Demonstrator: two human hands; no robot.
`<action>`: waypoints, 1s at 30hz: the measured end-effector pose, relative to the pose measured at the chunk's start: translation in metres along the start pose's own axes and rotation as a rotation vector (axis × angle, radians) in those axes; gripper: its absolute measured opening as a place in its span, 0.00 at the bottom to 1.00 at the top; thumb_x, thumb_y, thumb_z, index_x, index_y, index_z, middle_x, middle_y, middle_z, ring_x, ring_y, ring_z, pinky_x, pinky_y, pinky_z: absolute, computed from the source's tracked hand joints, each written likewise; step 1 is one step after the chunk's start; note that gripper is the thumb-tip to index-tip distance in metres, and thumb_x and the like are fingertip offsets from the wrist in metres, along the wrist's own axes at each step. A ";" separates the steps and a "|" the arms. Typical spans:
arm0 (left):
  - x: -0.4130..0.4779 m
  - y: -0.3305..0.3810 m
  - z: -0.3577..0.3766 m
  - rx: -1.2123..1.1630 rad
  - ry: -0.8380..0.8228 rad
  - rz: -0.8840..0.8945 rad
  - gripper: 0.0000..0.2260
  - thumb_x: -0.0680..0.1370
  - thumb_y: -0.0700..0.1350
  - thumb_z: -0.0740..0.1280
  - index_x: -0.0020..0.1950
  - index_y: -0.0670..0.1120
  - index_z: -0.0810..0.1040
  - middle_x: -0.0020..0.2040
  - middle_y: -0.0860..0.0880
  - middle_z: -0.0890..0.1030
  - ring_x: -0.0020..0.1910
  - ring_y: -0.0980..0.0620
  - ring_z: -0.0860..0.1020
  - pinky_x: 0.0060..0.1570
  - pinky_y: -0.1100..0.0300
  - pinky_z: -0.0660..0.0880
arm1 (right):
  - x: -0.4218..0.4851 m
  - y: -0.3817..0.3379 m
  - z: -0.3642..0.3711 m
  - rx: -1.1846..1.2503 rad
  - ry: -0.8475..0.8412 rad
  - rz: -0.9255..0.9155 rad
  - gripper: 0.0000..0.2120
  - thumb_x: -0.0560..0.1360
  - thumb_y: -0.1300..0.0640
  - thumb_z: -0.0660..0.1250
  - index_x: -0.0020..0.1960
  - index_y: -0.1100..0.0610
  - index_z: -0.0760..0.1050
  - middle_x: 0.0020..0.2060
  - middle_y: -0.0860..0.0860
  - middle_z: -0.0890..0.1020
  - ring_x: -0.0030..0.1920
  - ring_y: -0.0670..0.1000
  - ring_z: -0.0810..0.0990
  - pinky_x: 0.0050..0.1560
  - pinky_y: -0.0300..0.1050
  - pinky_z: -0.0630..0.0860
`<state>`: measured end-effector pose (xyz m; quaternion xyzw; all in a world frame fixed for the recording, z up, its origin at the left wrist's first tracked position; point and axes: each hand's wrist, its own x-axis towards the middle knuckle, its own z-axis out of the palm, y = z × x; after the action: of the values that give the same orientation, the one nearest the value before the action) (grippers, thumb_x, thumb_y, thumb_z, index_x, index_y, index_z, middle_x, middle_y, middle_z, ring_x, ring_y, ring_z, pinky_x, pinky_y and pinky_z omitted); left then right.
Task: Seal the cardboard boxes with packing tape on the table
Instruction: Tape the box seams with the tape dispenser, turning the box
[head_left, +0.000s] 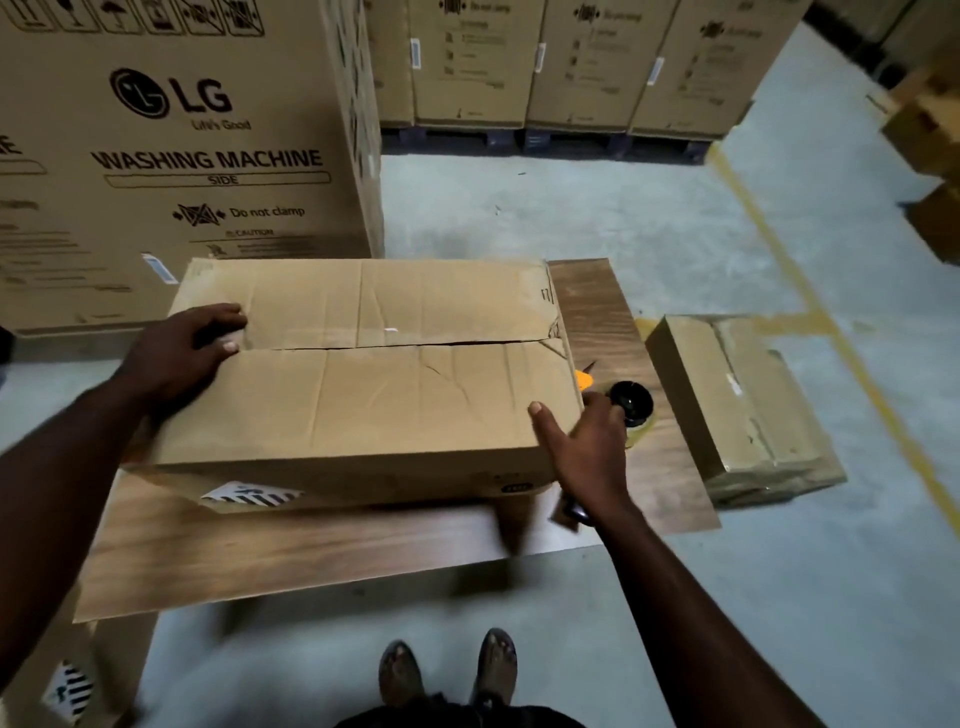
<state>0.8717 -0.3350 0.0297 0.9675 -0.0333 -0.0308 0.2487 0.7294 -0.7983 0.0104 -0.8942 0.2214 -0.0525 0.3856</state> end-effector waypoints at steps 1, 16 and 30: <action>-0.002 0.002 0.000 -0.009 0.009 -0.001 0.16 0.80 0.42 0.70 0.67 0.51 0.79 0.72 0.53 0.75 0.70 0.47 0.73 0.68 0.51 0.66 | 0.005 0.005 -0.006 0.126 -0.034 0.049 0.26 0.76 0.38 0.70 0.61 0.59 0.74 0.55 0.54 0.77 0.58 0.56 0.76 0.51 0.47 0.72; -0.026 0.036 0.013 -0.156 0.044 -0.033 0.19 0.76 0.54 0.74 0.66 0.58 0.78 0.71 0.58 0.75 0.67 0.55 0.74 0.69 0.54 0.69 | 0.080 0.048 -0.028 0.638 -0.402 0.533 0.22 0.79 0.35 0.61 0.54 0.54 0.80 0.46 0.51 0.83 0.47 0.51 0.80 0.50 0.48 0.74; -0.014 0.051 0.034 -0.006 0.072 -0.197 0.24 0.77 0.42 0.74 0.72 0.44 0.75 0.75 0.48 0.71 0.72 0.45 0.72 0.69 0.50 0.65 | 0.072 0.159 0.041 0.642 -0.419 0.850 0.19 0.71 0.57 0.74 0.56 0.67 0.79 0.42 0.63 0.83 0.36 0.60 0.82 0.39 0.51 0.80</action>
<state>0.8529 -0.3948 0.0253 0.9658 0.0713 -0.0202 0.2485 0.7482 -0.8990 -0.1372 -0.5558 0.4534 0.2212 0.6608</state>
